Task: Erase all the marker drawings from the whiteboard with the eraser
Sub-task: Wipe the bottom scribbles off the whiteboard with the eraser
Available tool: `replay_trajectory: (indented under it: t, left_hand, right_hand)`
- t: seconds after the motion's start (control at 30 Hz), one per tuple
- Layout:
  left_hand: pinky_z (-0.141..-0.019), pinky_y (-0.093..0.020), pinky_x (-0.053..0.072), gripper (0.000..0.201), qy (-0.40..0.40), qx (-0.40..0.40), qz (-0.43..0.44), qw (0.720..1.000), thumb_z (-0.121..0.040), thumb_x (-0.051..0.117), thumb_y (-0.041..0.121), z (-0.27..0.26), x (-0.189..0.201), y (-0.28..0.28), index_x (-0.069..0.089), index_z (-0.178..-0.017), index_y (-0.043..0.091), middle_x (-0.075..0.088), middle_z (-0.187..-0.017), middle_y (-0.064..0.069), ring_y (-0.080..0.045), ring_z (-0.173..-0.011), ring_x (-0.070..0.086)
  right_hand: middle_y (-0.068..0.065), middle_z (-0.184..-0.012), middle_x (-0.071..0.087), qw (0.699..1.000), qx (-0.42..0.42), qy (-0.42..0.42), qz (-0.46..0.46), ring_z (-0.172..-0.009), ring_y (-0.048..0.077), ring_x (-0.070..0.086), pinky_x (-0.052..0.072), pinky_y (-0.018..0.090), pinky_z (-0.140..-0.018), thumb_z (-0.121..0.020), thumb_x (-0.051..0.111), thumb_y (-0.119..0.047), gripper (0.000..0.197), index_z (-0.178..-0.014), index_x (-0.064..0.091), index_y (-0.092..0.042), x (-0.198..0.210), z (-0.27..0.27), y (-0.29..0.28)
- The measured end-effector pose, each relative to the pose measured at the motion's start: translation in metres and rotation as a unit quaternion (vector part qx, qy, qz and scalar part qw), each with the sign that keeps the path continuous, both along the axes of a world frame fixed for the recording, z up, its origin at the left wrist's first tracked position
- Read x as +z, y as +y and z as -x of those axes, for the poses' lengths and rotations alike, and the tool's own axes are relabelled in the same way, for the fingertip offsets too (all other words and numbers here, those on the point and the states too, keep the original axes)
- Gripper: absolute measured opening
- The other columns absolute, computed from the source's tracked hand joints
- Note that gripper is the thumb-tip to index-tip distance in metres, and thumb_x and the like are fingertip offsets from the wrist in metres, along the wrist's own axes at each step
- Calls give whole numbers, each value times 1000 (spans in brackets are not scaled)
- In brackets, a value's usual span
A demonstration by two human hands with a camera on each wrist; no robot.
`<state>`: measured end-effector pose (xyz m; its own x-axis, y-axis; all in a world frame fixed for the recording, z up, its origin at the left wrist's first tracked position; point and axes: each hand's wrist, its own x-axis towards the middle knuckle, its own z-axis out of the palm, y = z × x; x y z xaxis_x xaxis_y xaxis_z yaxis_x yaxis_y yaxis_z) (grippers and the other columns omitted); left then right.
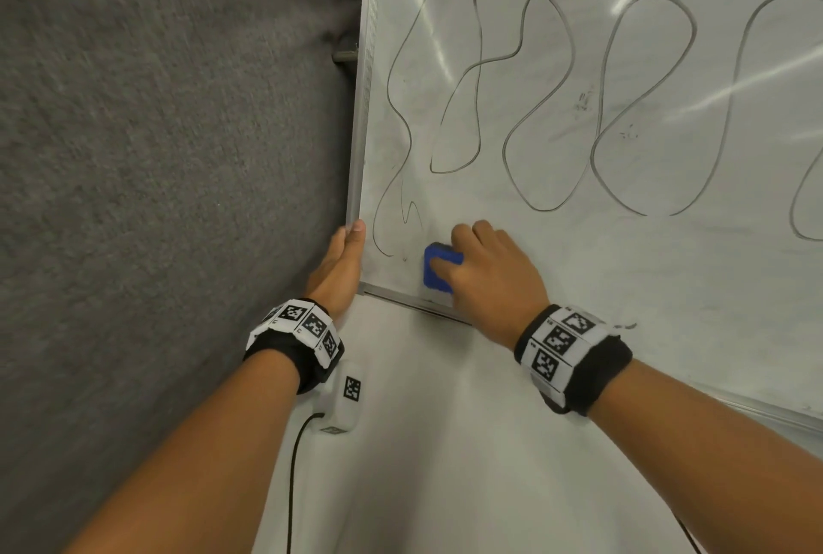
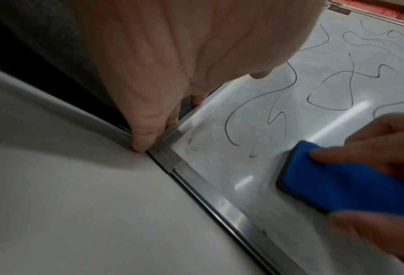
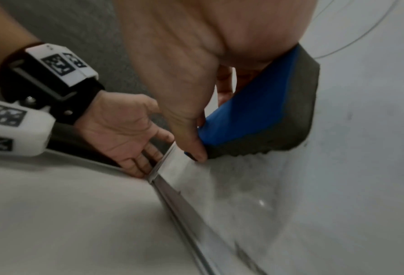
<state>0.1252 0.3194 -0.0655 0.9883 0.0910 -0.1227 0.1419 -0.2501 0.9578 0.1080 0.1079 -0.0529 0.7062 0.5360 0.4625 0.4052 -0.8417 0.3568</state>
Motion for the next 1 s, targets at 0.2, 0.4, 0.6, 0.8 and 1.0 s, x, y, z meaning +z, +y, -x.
replay_trajectory:
  t: [0.2,0.4,0.6,0.8,1.0]
  left_hand:
    - [-119,-46,19,72,1,3,-2,1000,-94,24,75,-1,-1,1,18,-157,42,25,-164,6,-22,-150,25]
    - [-120,-47,22,73,-4,5,4,1000,-92,25,77,-3,-4,2,21,-156,42,30,-162,6,-23,-148,29]
    - [-121,-47,22,74,-6,10,34,999,-90,26,81,-8,-4,5,24,-154,44,31,-161,8,-21,-148,29]
    - [-121,-50,22,81,0,9,62,998,-83,27,87,-9,-7,5,25,-153,46,32,-160,7,-22,-148,30]
    - [-119,-52,27,93,1,3,75,997,-65,29,101,-10,-11,7,35,-145,54,41,-156,11,-19,-144,37]
  right_hand:
    - [12,-96,49,1000,-7,-2,-10,-84,32,47,32,37,-65,-63,80,-5,37,-98,68,-7,-4,-8,19]
    - [12,-94,51,997,-22,-37,-66,-83,32,47,36,37,-65,-69,77,-7,31,-98,66,-9,29,-18,20]
    - [14,-98,52,1000,-1,11,10,-83,34,49,35,38,-63,-63,81,-8,37,-98,68,-5,8,-19,39]
    - [12,-97,52,998,-24,-11,-49,-87,33,49,39,38,-68,-68,80,-12,33,-100,69,-10,38,-24,35]
    - [14,-96,52,1000,4,21,18,-82,33,50,35,37,-62,-66,82,-8,33,-95,67,-4,2,-15,45]
